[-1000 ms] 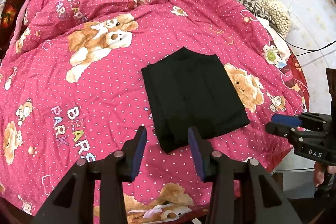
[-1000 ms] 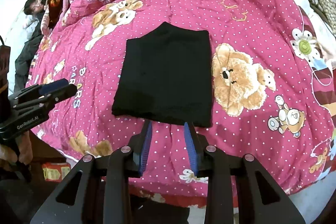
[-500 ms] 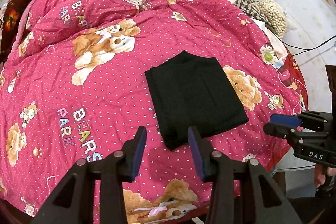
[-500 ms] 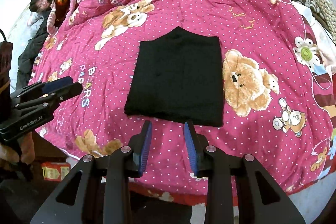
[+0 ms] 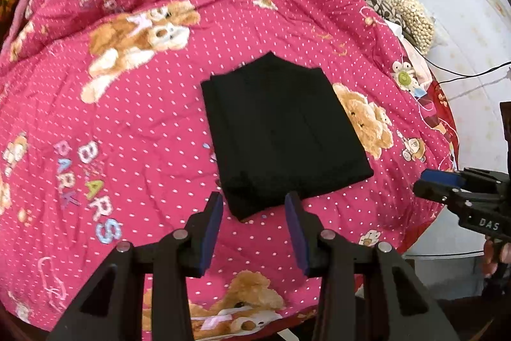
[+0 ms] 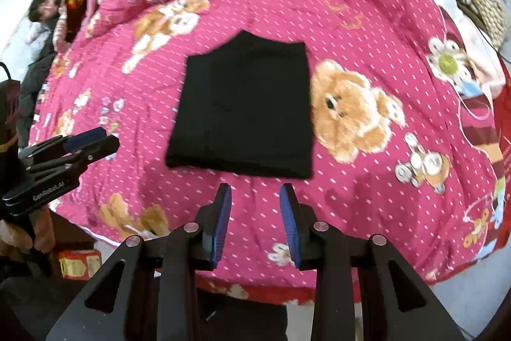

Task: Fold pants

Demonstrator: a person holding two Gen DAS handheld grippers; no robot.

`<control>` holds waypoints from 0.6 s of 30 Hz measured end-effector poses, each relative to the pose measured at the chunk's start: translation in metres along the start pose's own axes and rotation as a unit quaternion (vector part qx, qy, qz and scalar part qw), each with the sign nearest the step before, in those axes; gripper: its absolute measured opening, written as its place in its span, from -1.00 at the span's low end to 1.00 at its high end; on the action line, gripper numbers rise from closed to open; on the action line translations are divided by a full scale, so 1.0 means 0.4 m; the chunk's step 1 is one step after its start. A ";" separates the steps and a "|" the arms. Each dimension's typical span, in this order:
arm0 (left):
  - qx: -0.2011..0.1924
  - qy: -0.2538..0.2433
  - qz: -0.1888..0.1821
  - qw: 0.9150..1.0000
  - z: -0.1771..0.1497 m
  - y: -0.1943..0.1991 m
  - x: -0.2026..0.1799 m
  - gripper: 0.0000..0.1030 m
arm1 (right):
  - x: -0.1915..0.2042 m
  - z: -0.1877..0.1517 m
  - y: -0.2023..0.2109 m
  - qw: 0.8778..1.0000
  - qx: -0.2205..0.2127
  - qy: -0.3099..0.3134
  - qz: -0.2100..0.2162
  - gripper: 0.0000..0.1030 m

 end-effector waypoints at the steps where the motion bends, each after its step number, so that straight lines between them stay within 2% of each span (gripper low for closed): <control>1: 0.003 0.003 -0.003 1.000 -0.003 -0.014 -0.002 -0.20 | -0.006 -0.001 -0.003 1.000 0.005 -0.001 0.000 -0.38; 4: 0.015 0.010 -0.014 1.000 -0.008 -0.068 -0.015 -0.31 | -0.032 -0.005 -0.019 1.000 0.023 0.003 -0.004 -0.38; 6: 0.021 0.011 -0.021 1.000 -0.006 -0.104 -0.028 -0.57 | -0.051 -0.005 -0.036 0.999 0.035 0.006 -0.008 -0.38; 9: 0.027 0.017 -0.030 0.999 0.002 -0.160 -0.051 -0.70 | -0.076 0.006 -0.070 0.999 0.052 0.011 -0.010 -0.44; 12: 0.037 0.016 -0.017 0.999 0.008 -0.215 -0.055 -0.75 | -0.094 0.019 -0.114 0.997 0.075 0.016 -0.011 -0.62; 15: 0.054 0.021 -0.006 0.998 0.009 -0.254 -0.034 -0.87 | -0.096 0.040 -0.147 0.996 0.086 0.027 -0.004 -0.63; 18: 0.064 0.024 0.004 0.998 0.025 -0.259 -0.011 -0.87 | -0.097 0.061 -0.180 0.995 0.098 0.029 0.007 -0.63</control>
Point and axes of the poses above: each gripper's, at about its wrist camera, not at the fingertips, and y roughly against the way its jaws point, x to its left, z to its top, the point moved 7 cm from there along -y, roughly the way its jaws point
